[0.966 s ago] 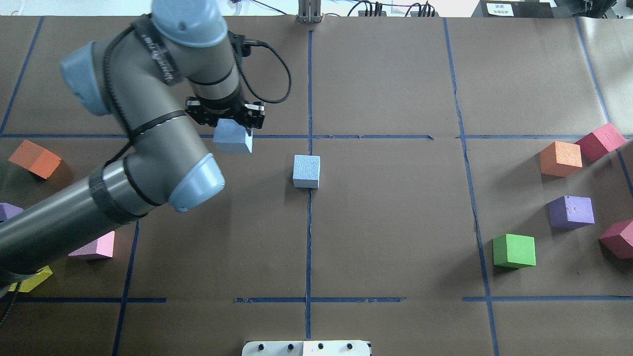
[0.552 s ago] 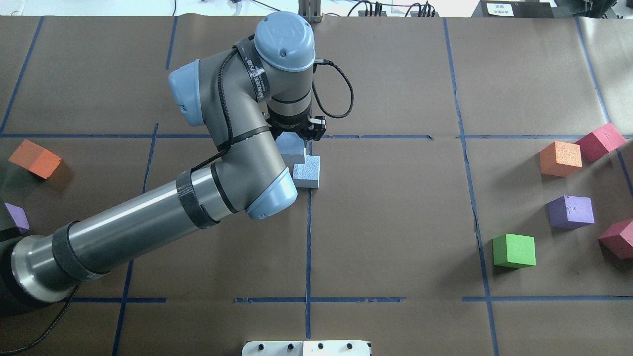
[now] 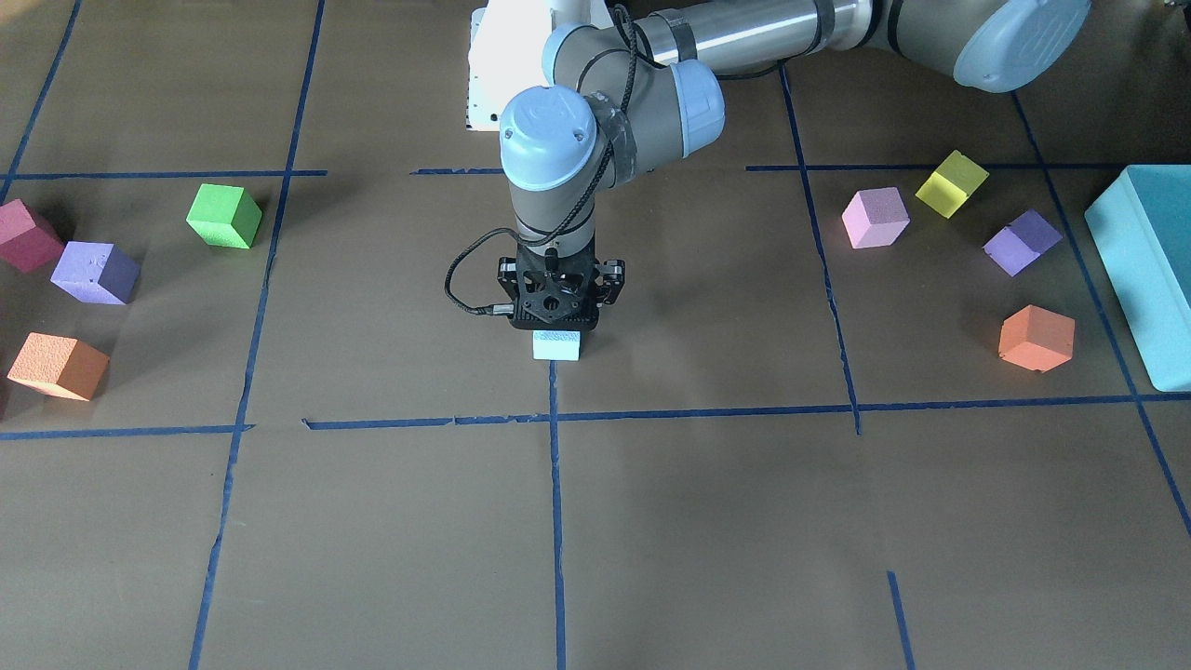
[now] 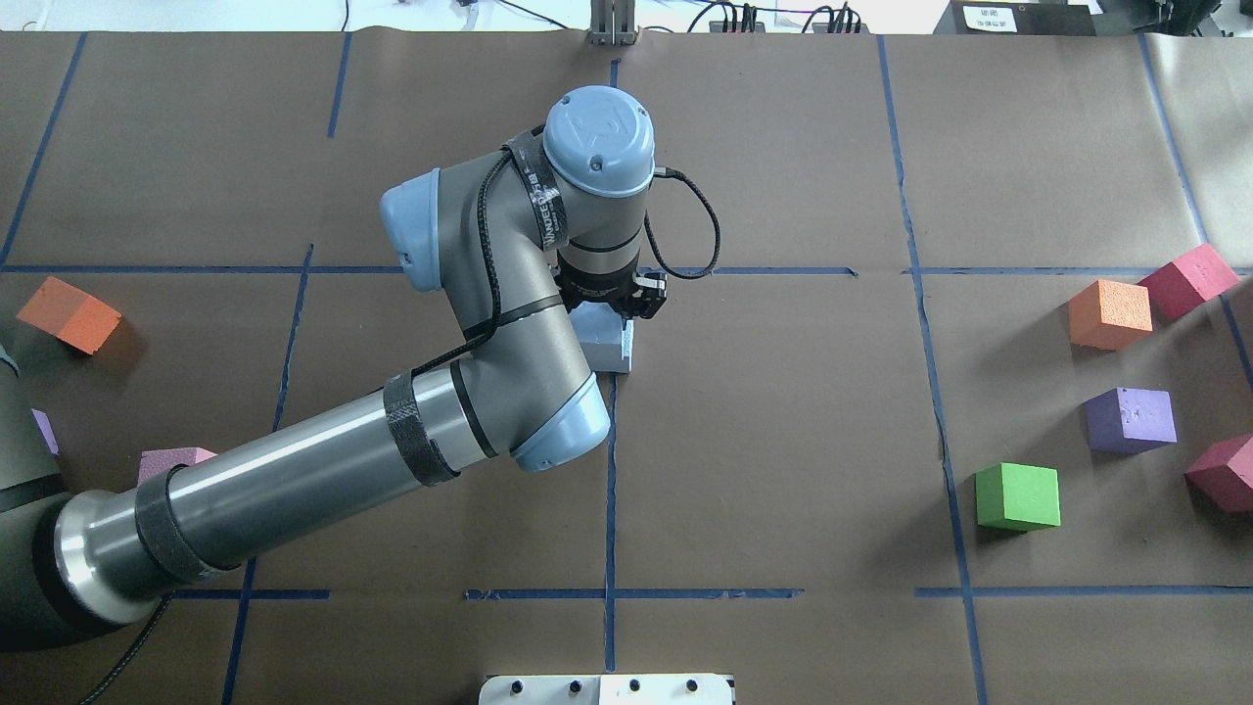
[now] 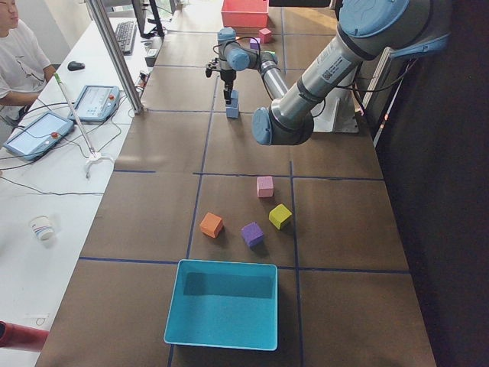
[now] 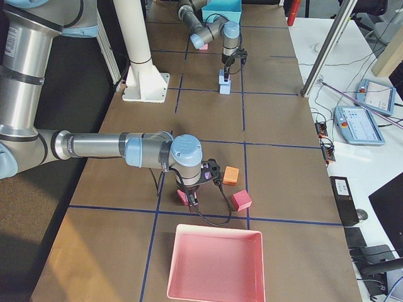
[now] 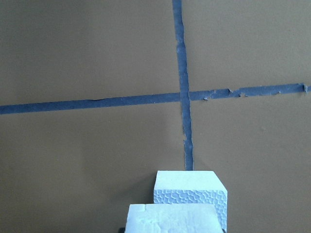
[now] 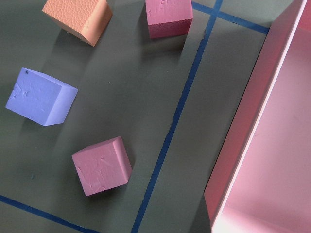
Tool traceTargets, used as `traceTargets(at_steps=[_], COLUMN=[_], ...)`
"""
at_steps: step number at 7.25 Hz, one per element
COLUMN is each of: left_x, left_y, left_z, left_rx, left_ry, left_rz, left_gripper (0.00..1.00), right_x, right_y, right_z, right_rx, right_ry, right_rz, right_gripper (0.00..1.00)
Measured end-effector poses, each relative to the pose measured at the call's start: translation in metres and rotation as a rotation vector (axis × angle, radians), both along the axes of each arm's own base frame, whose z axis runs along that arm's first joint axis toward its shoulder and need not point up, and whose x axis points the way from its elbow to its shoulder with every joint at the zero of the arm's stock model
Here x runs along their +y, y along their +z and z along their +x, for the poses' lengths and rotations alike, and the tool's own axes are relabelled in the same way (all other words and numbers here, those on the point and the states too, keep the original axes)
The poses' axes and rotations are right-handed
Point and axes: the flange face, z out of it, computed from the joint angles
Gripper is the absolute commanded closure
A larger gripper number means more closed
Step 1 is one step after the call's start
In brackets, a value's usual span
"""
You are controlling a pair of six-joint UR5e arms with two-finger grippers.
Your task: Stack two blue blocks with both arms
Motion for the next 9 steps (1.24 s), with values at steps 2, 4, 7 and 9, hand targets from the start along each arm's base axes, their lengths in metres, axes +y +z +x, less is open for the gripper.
traceTargets(at_steps=[2, 4, 7, 9], left_x=[-0.001, -0.002, -0.013, -0.024], left_y=[-0.004, -0.008, -0.028, -0.006], left_z=[0.004, 0.005, -0.030, -0.132], left_rx=[0.004, 0.006, 0.013, 0.018], left_ry=[-0.011, -0.032, -0.045, 0.010], left_rz=[-0.011, -0.013, 0.028, 0.070], left_gripper=[0.00, 0.00, 0.00, 0.00], right_x=[0.000, 0.000, -0.001, -0.001], right_y=[0.001, 0.001, 0.000, -0.001], right_z=[0.000, 0.000, 0.000, 0.000], right_rx=[0.000, 0.000, -0.001, -0.001], right_ry=[0.000, 0.000, 0.000, 0.000], right_rz=[-0.002, -0.002, 0.002, 0.002], right_gripper=[0.00, 0.00, 0.00, 0.00])
